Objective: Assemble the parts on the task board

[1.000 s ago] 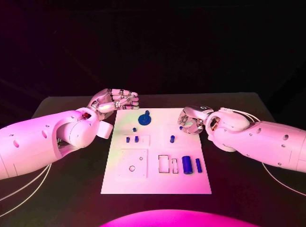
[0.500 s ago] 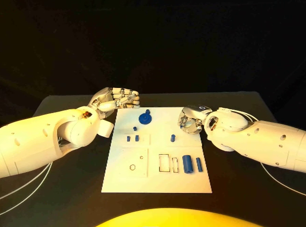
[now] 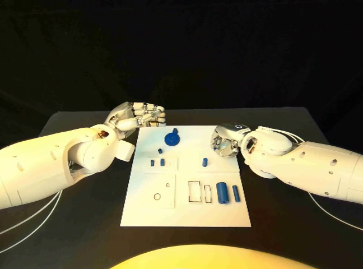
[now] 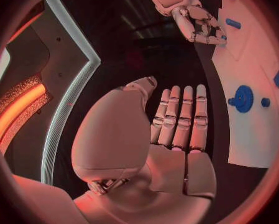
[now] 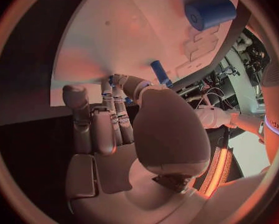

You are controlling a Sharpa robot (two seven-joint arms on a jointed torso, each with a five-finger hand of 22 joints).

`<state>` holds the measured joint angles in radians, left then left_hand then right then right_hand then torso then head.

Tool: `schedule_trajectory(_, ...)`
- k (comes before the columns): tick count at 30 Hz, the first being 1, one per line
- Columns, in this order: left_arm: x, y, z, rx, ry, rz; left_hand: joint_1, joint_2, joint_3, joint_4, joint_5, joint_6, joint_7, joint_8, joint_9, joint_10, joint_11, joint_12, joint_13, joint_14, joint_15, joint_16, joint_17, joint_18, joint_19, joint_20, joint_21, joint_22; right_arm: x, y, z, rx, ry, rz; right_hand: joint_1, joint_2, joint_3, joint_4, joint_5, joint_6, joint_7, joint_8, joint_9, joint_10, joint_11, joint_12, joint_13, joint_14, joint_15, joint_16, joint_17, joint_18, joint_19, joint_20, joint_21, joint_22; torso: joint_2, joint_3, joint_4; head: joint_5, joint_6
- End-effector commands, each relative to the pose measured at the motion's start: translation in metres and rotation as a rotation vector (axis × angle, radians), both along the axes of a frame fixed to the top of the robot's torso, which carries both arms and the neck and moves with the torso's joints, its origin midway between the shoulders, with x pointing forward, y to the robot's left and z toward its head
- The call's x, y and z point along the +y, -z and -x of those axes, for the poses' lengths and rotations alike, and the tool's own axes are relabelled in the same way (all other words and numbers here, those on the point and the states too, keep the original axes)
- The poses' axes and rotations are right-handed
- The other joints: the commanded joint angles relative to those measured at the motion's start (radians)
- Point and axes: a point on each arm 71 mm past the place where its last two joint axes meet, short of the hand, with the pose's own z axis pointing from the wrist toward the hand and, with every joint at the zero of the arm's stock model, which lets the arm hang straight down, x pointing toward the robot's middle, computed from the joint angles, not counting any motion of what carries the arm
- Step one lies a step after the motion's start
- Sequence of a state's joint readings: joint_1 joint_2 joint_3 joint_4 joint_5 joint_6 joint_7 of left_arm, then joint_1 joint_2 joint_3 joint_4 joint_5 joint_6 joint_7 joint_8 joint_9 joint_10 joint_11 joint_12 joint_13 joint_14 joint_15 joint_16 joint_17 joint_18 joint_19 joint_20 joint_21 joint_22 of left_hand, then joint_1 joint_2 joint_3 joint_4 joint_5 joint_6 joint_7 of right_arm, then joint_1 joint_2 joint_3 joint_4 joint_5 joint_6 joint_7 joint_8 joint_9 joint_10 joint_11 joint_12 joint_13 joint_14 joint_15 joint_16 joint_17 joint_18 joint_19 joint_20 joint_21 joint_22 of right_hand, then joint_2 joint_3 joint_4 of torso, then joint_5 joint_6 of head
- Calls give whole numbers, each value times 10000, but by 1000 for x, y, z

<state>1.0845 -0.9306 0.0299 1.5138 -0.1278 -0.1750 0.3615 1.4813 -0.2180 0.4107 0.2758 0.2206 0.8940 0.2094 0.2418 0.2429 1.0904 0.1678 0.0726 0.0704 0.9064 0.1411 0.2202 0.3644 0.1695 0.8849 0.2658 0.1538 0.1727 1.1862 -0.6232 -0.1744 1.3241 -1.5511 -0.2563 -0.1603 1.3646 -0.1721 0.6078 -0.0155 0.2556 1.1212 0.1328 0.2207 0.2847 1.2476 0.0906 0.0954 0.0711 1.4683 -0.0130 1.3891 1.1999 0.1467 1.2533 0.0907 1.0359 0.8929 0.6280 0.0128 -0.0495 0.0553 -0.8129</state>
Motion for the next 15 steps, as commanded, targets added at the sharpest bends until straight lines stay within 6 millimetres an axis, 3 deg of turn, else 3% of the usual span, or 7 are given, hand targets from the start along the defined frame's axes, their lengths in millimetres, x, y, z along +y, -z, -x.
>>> schedule_trajectory(1,-2,-1,1,-82,96,119,83,5,60,-5,58,-7,69,-48,-15,67,-9,-25,-10,98,0,-52,-10,149,62,-12,-35,-11,1,12,5,282,-25,673,66,149,71,-22,67,22,-19,48,30,371,-297,-6,119,391,-63,60,10,-104,5,-91,48,48,-4,-4,2,-8,-16)
schedule_trajectory(15,-2,-1,1,14,134,55,75,-24,70,0,52,-38,116,-82,-40,32,23,-41,-15,99,19,-105,-16,144,90,-10,-89,-61,6,14,6,45,152,1151,-191,71,111,1,45,-40,-16,146,176,390,-283,-104,118,391,-47,101,9,-140,12,-77,226,287,-14,-16,7,-39,-45)
